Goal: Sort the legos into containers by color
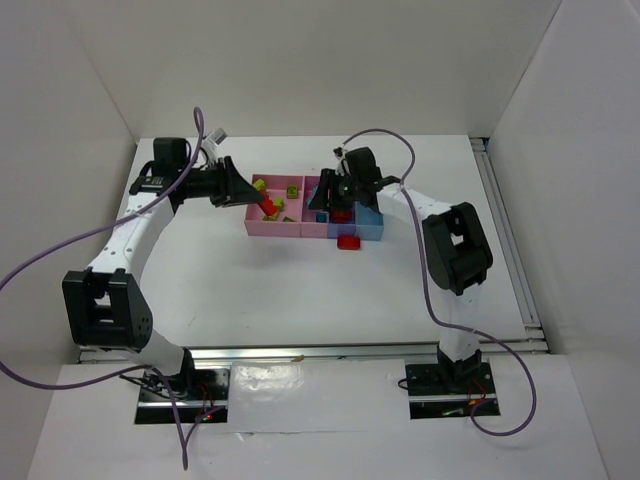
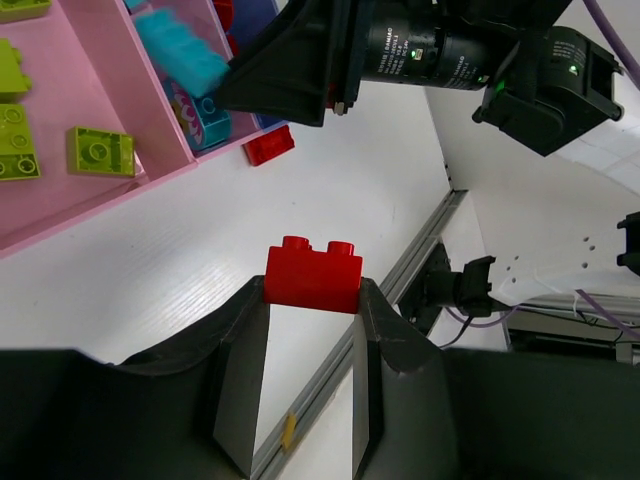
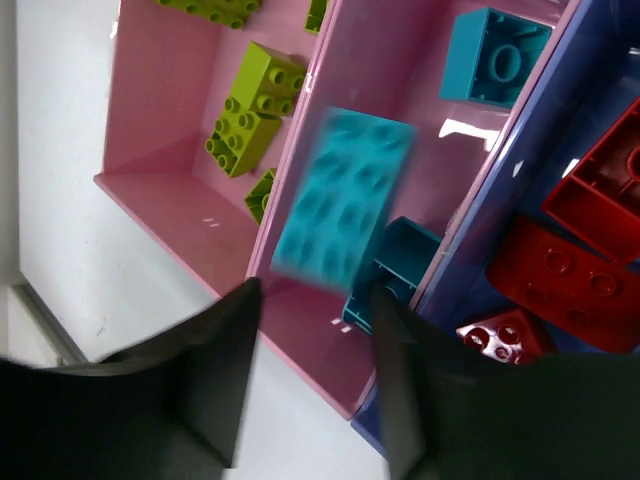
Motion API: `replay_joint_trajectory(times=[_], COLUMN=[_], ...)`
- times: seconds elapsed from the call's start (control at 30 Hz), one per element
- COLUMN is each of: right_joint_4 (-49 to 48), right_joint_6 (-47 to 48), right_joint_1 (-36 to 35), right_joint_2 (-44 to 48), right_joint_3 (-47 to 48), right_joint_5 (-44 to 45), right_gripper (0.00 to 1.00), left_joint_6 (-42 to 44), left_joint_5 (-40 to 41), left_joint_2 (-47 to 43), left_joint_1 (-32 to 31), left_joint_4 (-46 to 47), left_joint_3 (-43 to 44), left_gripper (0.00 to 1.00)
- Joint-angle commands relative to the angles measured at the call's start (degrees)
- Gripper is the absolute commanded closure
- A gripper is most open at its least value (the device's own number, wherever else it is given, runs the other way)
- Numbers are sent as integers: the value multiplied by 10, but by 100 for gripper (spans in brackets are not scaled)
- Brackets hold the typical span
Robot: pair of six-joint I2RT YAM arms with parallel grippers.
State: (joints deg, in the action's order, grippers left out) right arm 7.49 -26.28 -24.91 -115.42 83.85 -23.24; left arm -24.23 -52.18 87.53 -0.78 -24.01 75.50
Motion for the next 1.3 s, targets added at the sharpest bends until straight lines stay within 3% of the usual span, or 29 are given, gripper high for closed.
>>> replay_joint_trajectory(times=[0.0,0.1,0.27,0.4,0.53,0.7,0.8,1.0,1.07,1.1,1.13,1.17,1.27], right_joint_4=[17,25,45,45,58,58,58,58,63,63,63,70,81], right_joint_6=[22,29,42,47,47,39,33,26,26,26,26,26,37], right_joint_1=[-6,-6,3,42,129,199,204,204,204,204,204,204,204], right_joint_2=[4,11,63,173,292,373,401,405,405,405,405,411,417], right_joint_3=[45,61,63,-24,-105,-170,-192,-226,-226,-226,-231,-231,-237], right_joint_5=[28,41,70,163,202,175,163,152,146,146,146,146,146], right_gripper=[42,28,28,31,32,35,35,35,35,35,35,35,35], left_joint_6=[-6,-12,-23,-49,-70,-75,-75,-75,-75,-81,-81,-81,-81], left_joint_5=[7,13,34,56,105,158,232,288,301,308,308,308,314], left_joint_2=[-5,11,50,105,178,278,321,443,463,470,476,476,464], left_joint_1=[-8,-19,-54,-107,-146,-189,-211,-247,-253,-253,-253,-253,-253], left_joint_4=[6,6,6,47,61,27,27,-52,-68,-74,-75,-75,-75], left_joint_3=[32,52,99,152,210,307,343,482,522,529,529,529,523], left_gripper=[100,100,100,100,100,100,100,100,89,77,55,45,33])
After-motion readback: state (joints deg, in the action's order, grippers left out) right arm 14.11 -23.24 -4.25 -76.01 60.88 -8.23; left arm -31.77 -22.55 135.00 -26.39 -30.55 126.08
